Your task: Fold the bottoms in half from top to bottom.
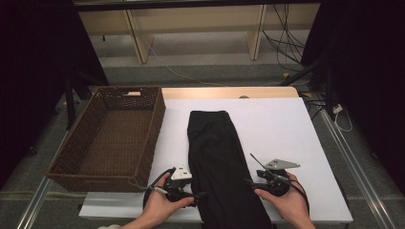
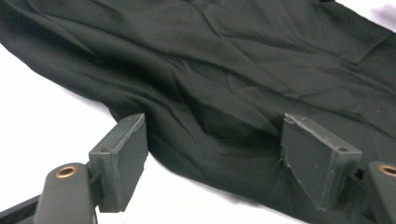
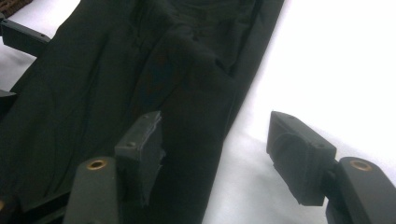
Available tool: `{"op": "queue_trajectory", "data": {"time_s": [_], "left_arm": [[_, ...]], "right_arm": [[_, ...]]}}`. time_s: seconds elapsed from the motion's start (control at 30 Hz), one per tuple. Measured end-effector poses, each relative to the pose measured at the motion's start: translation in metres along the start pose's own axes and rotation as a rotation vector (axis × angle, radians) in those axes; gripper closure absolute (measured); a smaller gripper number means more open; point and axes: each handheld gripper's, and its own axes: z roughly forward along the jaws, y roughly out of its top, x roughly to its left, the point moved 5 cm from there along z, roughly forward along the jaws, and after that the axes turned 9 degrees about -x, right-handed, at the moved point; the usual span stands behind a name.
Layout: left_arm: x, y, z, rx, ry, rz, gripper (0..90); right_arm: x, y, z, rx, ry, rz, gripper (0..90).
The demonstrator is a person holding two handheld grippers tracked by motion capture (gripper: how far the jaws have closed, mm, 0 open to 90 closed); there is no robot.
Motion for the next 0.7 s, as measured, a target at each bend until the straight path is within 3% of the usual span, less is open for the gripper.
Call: {"op": "queue_trajectory", "data": {"time_s": [0.4,0.5,0.7], "left_arm": [[-0.007,0.000,0.006,-0.028,-0.037,0.021,26.4],[-0.007,0.000,0.005,-0.026,-0.025,0.034,30.4],[-0.010,-0.001,0.004,-0.010,0.002,0.113,43.3]], "right_arm": [[0.005,-0.005,0.005,0.052,-0.011,-0.004,39.6],[0.007,-0.006,0.006,0.061,-0.023,-0.038,40.0],[0.014,-0.009,0.008,0.082,-0.075,-0.120,47.5]]}}
